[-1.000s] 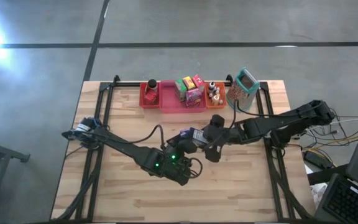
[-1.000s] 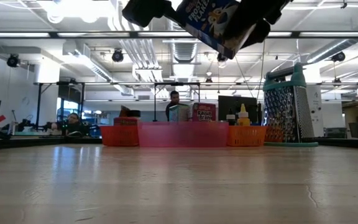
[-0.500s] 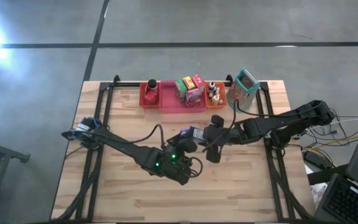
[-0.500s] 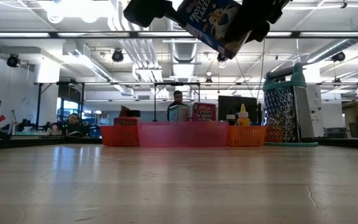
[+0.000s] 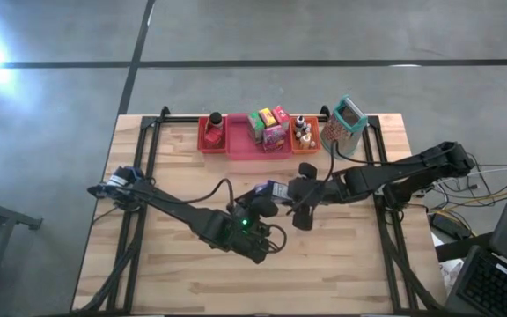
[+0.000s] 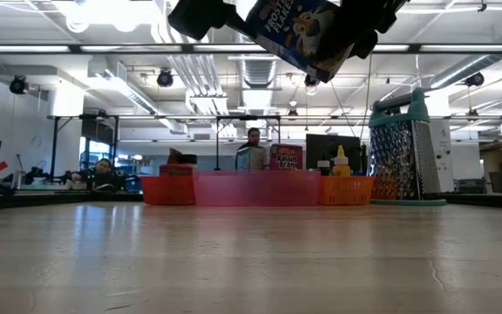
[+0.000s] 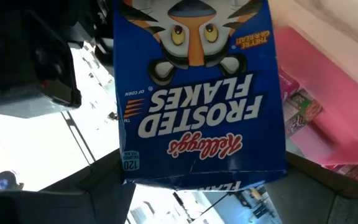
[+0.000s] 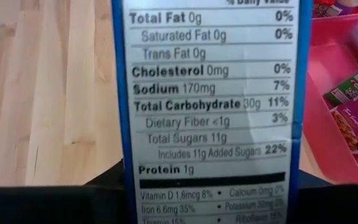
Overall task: Pick & Place Kitchen Items
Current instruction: Put the blue cereal box into the pink bin
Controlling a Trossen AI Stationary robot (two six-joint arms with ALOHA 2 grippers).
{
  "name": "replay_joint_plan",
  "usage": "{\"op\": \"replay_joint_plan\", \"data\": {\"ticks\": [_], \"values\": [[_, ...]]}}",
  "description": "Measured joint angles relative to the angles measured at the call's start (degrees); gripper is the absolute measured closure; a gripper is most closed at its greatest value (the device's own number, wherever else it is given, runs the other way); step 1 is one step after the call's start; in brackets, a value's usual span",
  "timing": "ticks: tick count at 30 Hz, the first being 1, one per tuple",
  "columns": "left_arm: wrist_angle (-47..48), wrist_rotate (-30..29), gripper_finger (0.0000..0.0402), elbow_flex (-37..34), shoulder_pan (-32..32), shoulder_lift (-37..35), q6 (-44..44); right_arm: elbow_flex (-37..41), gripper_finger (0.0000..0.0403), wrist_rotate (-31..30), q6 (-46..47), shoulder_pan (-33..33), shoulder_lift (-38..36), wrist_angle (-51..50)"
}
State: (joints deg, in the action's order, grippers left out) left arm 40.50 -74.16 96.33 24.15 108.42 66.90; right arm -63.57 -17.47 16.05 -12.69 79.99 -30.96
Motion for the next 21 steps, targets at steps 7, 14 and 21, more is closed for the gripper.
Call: {"op": "replay_joint_plan", "data": {"ticks": [7,14,21], "values": [[0.4,0.2,0.0083,0.0,0.4,0.0,-3.9,0.0,0.0256,0.2,-0.4,0.0,-0.1,-0.1],[1.9,-6.3,0.0068,0.0,0.4,-0.3,-7.4,-0.8,0.0247,1.9,-0.5,0.1,-0.5,-0.2],[0.9,-2.7,0.0065,1.6,2.6,-0.8,-10.1,-0.8,0.0250,2.6,-0.8,-0.1,-1.6,-0.4]]}}
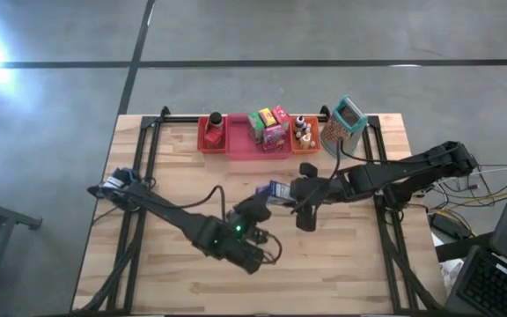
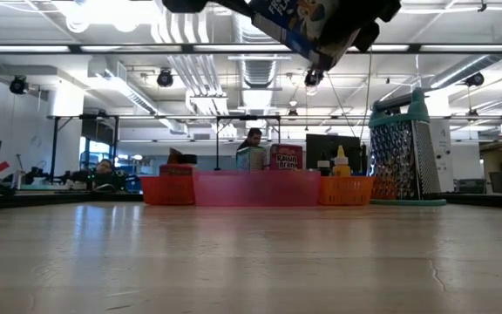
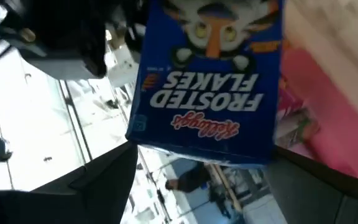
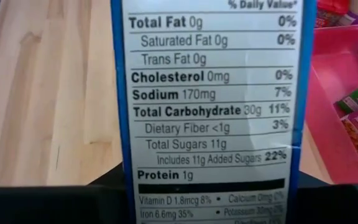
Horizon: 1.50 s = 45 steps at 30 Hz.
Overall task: Pick & Place Kitchen Items
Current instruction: Put the blue cereal box into the pink bin
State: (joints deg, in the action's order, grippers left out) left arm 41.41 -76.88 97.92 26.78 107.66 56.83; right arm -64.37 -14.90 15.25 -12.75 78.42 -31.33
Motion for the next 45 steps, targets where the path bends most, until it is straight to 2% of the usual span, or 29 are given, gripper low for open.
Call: {"op": "replay_joint_plan", "data": {"ticks": [5,10,12,15,17,20,24,28,31,34,37,40,43,45], "values": [[0.5,0.1,0.0064,0.3,1.0,-0.6,-8.3,0.0,0.0263,-0.1,0.1,0.0,-1.0,-0.3],[8.0,4.3,0.0064,0.3,2.9,-2.1,-27.2,0.1,0.0246,-0.3,0.9,0.1,-2.2,-2.3],[13.8,10.5,0.0064,0.3,3.2,-2.9,-37.3,0.2,0.0240,-0.1,0.9,-0.2,-2.8,-2.9],[24.3,23.6,0.0064,0.0,3.2,-3.7,-48.9,0.5,0.0243,0.3,0.8,-1.0,-3.3,-3.0],[25.6,26.9,0.0064,-1.1,3.2,-3.7,-56.9,0.5,0.0252,1.0,0.7,-1.7,-3.4,-3.2],[26.9,26.4,0.0064,-4.5,3.4,-4.1,-66.5,0.9,0.0265,3.8,0.6,-3.4,-3.9,-3.1],[22.0,17.6,0.0064,-12.8,4.4,-6.2,-77.3,1.6,0.0267,4.5,0.2,-6.6,-4.1,-2.3],[5.7,9.3,0.0064,-25.1,6.0,-9.9,-82.7,2.7,0.0248,4.5,0.2,-9.3,-4.1,0.8],[-14.3,10.0,0.0064,-34.8,6.2,-13.4,-79.4,3.6,0.0243,4.3,0.1,-10.1,-4.1,3.7],[-41.0,18.5,0.0064,-44.8,5.2,-15.9,-68.0,4.6,0.0252,4.3,-0.6,-10.4,-4.1,7.1],[-72.3,29.3,0.0064,-53.9,3.7,-16.9,-54.4,5.6,0.0267,4.3,-2.1,-10.4,-4.1,10.5],[-99.0,38.7,0.0064,-60.9,2.2,-16.8,-46.2,6.9,0.0272,4.4,-3.3,-10.4,-4.1,14.8],[-115.6,44.4,0.0064,-65.3,0.6,-16.7,-46.3,7.7,0.0262,4.3,-4.6,-10.5,-4.1,18.5],[-120.2,47.1,0.0064,-66.4,-0.1,-16.7,-45.7,7.7,0.0252,4.3,-5.9,-10.5,-4.1,20.8]]}}
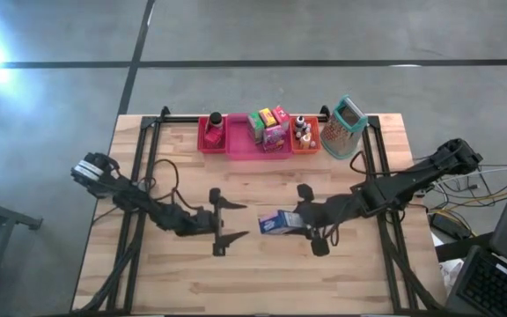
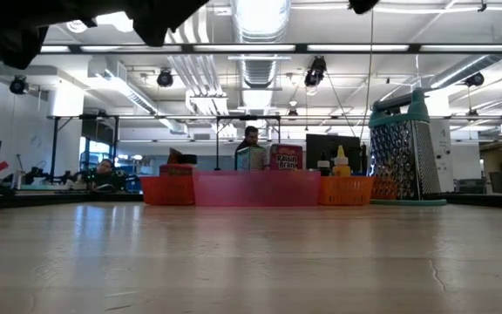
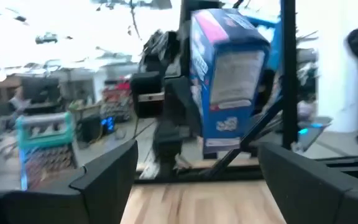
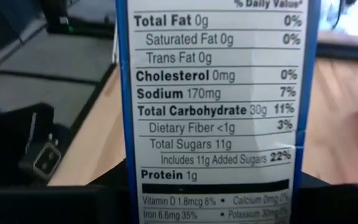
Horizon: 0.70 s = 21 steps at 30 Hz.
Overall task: Pick & Place Kitchen Items
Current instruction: Put the blue cereal box into the pink bin
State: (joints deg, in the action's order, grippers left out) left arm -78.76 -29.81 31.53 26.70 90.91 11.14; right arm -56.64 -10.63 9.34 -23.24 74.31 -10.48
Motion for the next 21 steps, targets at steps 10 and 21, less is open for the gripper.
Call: {"op": "replay_joint_plan", "data": {"ticks": [10,21], "values": [[2.4,2.7,0.0064,9.6,-1.9,0.1,1.9,0.2,0.0266,-4.2,-5.5,0.0,0.0,7.3],[24.4,7.5,0.0065,23.3,-2.4,0.3,2.8,0.2,0.0245,-4.7,-6.5,0.0,0.0,8.2]]}}
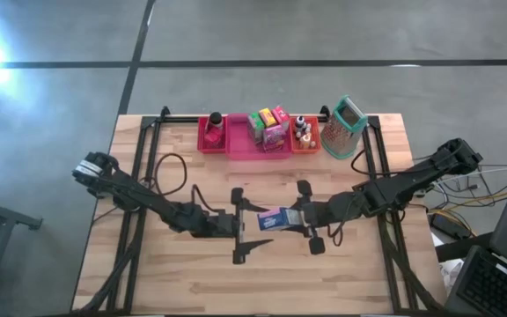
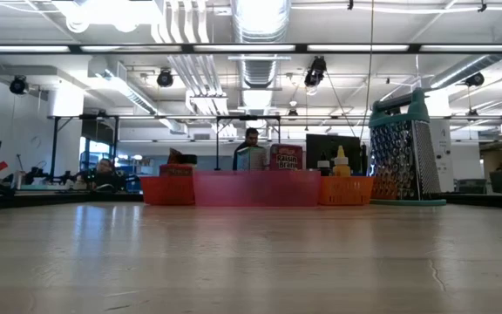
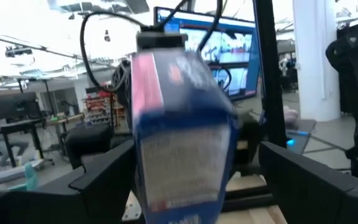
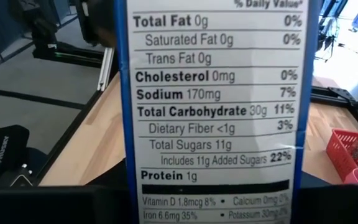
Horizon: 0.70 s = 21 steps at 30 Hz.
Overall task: Pick & Place Kitchen Items
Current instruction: Put the blue cereal box into the pink bin
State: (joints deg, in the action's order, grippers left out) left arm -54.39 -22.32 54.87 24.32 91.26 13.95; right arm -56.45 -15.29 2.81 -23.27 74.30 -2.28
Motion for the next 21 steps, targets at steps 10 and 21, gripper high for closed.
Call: {"op": "replay_joint_plan", "data": {"ticks": [10,21], "values": [[-3.6,-0.7,0.0065,0.6,-1.8,0.0,-2.1,0.0,0.0273,0.0,-1.9,0.0,0.0,1.9],[-4.7,1.0,0.0070,1.5,-3.9,0.0,-3.4,0.0,0.0248,-1.4,-3.1,0.0,0.1,3.3]]}}
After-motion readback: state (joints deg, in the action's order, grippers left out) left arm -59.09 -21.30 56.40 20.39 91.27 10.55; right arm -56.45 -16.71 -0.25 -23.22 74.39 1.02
